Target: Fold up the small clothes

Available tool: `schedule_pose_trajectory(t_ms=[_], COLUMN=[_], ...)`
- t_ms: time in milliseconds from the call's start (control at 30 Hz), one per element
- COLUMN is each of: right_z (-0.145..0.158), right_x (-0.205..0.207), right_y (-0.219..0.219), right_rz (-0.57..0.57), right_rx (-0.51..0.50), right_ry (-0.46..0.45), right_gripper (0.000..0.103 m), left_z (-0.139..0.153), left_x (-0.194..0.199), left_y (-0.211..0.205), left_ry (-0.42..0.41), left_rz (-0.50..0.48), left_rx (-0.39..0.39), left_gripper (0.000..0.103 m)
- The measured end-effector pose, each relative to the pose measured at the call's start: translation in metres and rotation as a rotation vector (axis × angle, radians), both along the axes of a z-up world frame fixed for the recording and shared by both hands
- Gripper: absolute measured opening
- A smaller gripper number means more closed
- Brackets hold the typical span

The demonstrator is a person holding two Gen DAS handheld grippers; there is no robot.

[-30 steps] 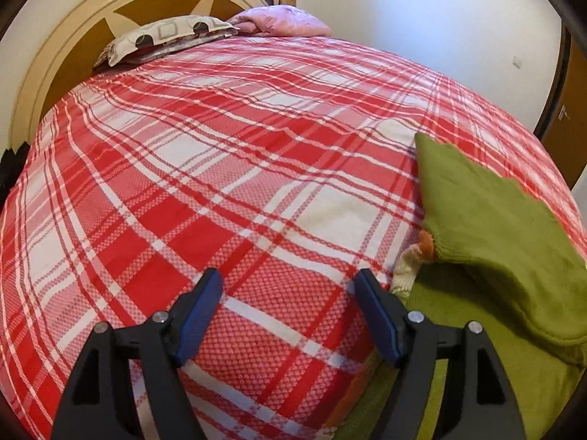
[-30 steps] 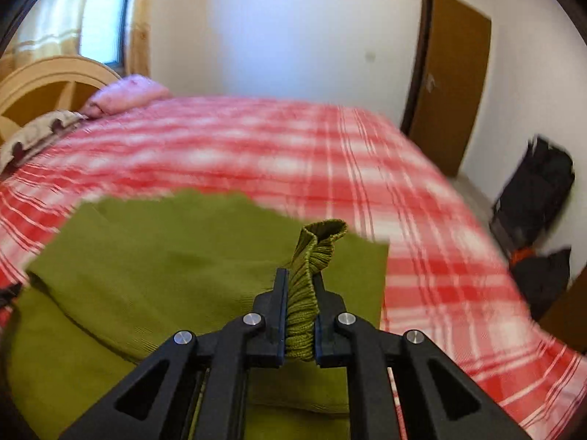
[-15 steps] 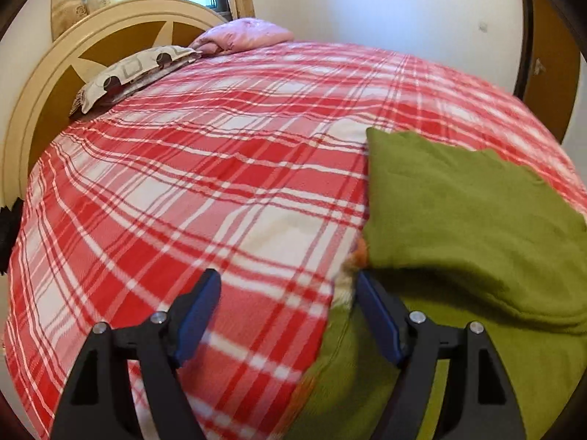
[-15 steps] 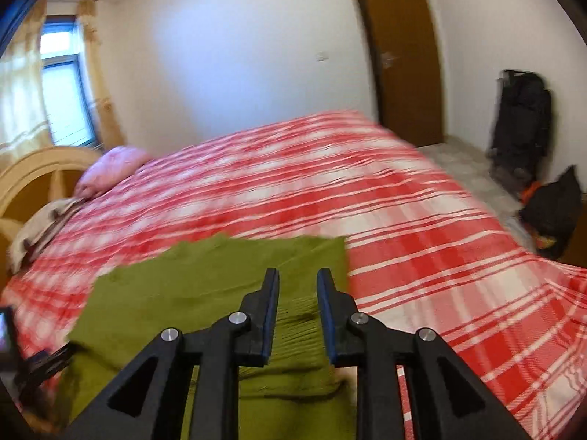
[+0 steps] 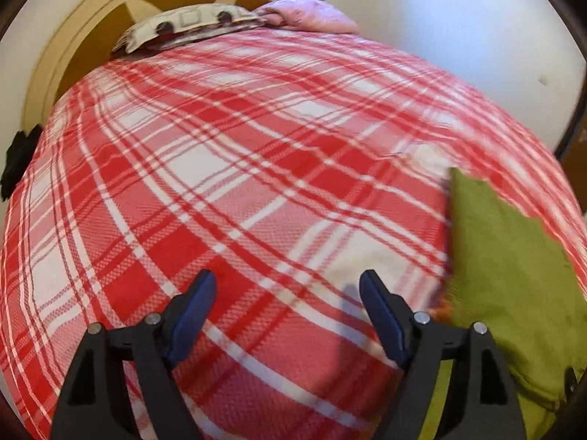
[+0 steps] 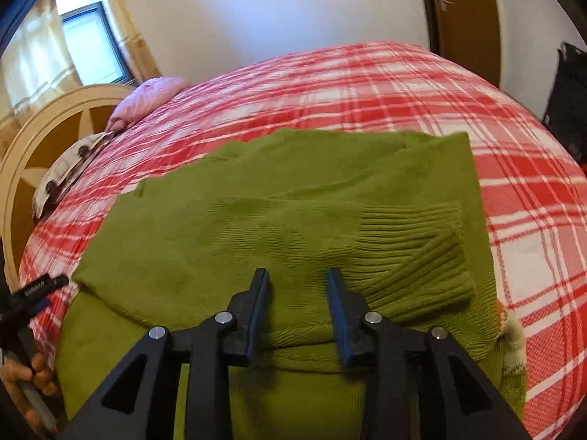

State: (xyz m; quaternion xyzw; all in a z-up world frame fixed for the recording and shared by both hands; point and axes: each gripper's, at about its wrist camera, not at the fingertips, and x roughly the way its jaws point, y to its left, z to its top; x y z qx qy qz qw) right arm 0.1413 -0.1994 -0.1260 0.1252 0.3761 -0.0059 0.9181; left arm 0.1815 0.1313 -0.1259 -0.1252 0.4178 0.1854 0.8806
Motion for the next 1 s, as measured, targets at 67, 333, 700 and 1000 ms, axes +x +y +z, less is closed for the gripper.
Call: schedule_pose_trajectory(t_ms=[67, 333, 700, 1000], right_z=[0.023, 0.096, 0.099, -0.001], right_x=[-0.023, -0.140, -0.319, -0.332], right_y=[-0.008, -0.042, -0.070, -0.033], right_rz=[-0.036, -0.088, -0.027, 0.068], right_rx=[0.026, 0.003, 0.039, 0.092], right_ry=[-0.083, -0.198, -0.049, 0.208], right_gripper=[0.034, 0.034, 0.066, 0.066], left_z=[0.017, 0.071, 0.072, 0.017], left_x=[-0.008, -0.053, -0.161, -0.230], left_y=[-0.020, -0.056, -0.031, -0.041], left_ry=[-0.053, -0.213, -0.238, -0.042], left_rz=[-0.072, -0.468, -0.844, -0.950], left_rx=[0.075, 0.099, 0.037, -0.024], left_gripper=[0.082, 0.095, 0.102, 0.102])
